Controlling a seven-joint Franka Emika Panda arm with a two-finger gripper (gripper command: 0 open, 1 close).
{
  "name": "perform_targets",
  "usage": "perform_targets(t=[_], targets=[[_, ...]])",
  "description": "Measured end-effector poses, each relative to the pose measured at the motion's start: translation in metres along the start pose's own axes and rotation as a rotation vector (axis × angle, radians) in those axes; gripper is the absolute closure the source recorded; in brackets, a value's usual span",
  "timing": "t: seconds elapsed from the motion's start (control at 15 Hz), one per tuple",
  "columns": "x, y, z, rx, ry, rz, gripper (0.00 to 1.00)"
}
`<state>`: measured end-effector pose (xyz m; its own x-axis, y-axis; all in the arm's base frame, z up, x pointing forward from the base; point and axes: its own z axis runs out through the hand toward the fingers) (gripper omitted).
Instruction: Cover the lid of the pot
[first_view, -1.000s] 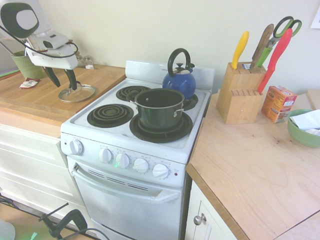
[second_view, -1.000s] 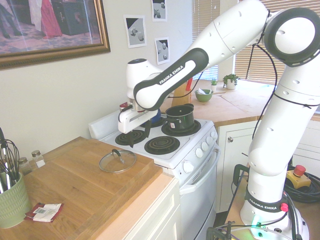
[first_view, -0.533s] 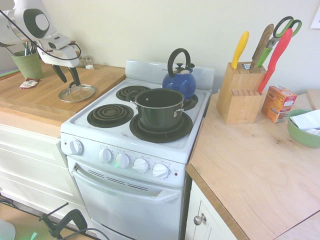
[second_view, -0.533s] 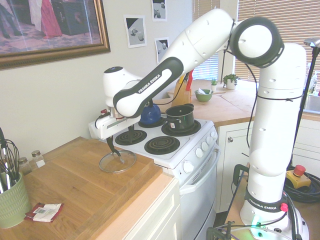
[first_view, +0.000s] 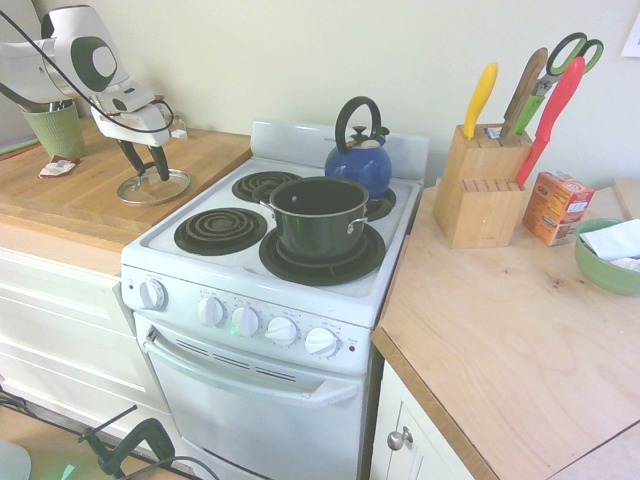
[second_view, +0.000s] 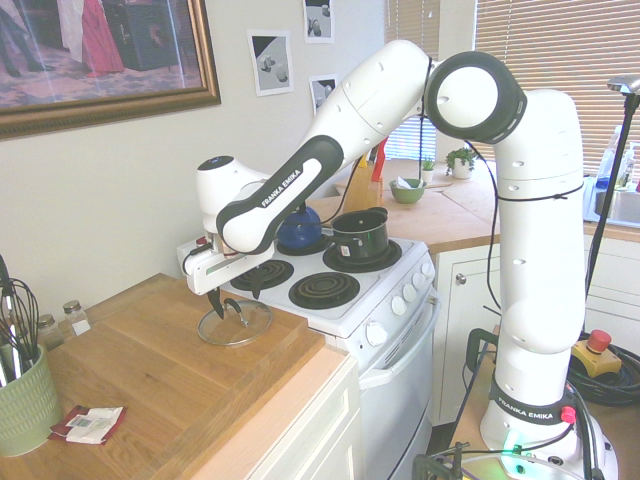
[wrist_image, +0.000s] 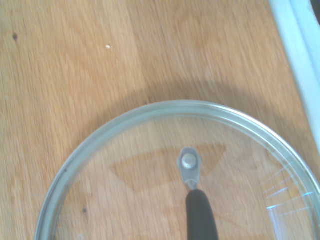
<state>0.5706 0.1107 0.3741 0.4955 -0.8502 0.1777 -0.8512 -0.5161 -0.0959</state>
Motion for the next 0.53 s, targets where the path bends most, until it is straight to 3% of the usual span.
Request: perform_targets(t=[0.53], targets=[[-0.0013,-0.0022,0.0030,0.007,-0.005,0.003,1.00]])
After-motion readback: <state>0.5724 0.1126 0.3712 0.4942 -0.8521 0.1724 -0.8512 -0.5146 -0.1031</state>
